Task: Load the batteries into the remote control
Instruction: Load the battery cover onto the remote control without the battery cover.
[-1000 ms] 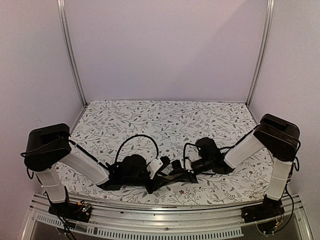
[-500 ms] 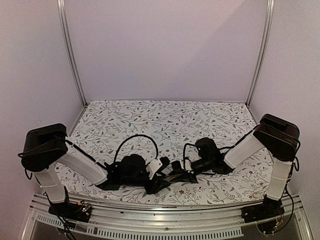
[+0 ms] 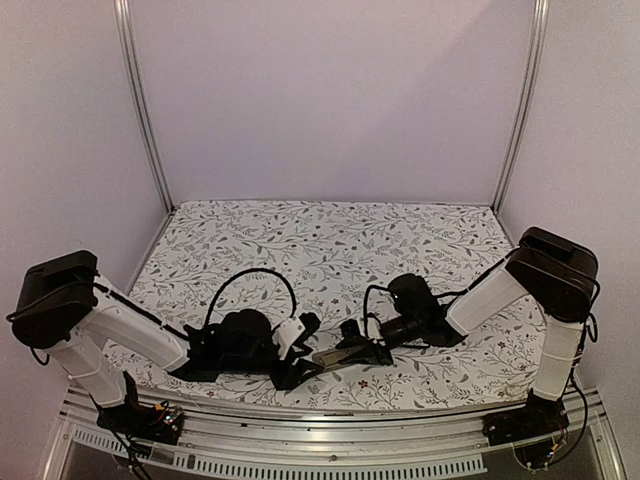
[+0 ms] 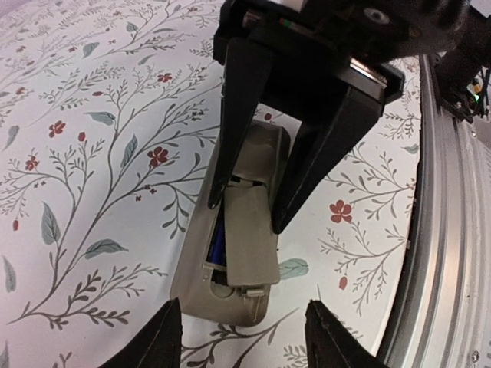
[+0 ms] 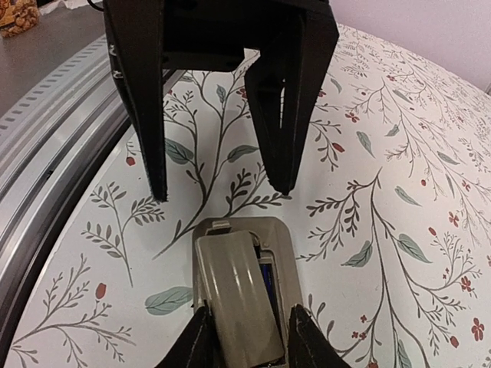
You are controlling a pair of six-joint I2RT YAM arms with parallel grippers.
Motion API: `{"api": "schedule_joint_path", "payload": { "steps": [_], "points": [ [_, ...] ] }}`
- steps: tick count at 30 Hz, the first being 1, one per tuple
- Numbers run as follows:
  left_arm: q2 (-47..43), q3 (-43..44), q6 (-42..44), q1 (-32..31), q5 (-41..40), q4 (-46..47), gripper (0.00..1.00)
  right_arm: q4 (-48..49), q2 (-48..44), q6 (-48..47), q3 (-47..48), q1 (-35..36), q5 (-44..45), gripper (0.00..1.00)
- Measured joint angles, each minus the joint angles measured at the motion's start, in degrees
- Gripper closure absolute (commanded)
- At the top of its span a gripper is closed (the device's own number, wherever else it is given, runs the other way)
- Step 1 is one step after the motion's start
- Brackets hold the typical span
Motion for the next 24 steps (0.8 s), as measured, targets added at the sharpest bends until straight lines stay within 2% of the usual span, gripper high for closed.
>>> {"api": "schedule_joint_path", "payload": {
  "steps": [5, 9, 15, 24],
  "points": [
    [-0.04, 0.13, 0.02, 0.0, -0.98, -2.73, 0.46, -0.39, 0.22, 0.55, 0.46, 0.0, 0.26, 0.67],
    [3.26, 2.69, 0.76, 0.0, -1.46, -5.68, 0.46, -0.42, 0.22, 1.36, 0.55, 0.0, 0.48, 0.67],
    [4.72, 3.63, 1.49, 0.0, -1.4, -5.88, 0.47, -0.46, 0.22, 1.27, 0.52, 0.0, 0.5, 0.64],
    [-0.52, 0.46, 1.44, 0.0, -0.15, -4.24, 0.55, -1.33, -0.17, 1.14, 0.55, 0.0, 0.44, 0.55]
  ]
}}
